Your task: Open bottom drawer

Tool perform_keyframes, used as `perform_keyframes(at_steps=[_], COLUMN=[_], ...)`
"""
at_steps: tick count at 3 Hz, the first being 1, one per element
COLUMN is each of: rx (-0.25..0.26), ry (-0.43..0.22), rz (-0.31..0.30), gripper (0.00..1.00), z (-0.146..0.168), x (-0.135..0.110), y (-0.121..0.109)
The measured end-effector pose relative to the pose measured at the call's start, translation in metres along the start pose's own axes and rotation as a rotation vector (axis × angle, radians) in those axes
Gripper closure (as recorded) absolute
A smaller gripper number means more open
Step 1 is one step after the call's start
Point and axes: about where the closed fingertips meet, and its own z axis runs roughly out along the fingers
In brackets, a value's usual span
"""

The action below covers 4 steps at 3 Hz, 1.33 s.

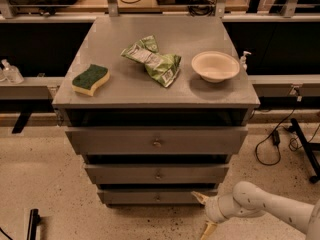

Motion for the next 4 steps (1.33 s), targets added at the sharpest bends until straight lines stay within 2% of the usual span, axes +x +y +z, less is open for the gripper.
perform_keyframes(at_steps=[2,3,4], rx=[0.032,0.057,0.074], ry=[-0.005,0.014,0.020], rz=[0.013,0.022,0.040], gripper=[0.00,0.00,0.00], z=[0.027,0.039,0.044], x=[0.035,0.051,0.063], y=[-0.032,-0.057,-0.070])
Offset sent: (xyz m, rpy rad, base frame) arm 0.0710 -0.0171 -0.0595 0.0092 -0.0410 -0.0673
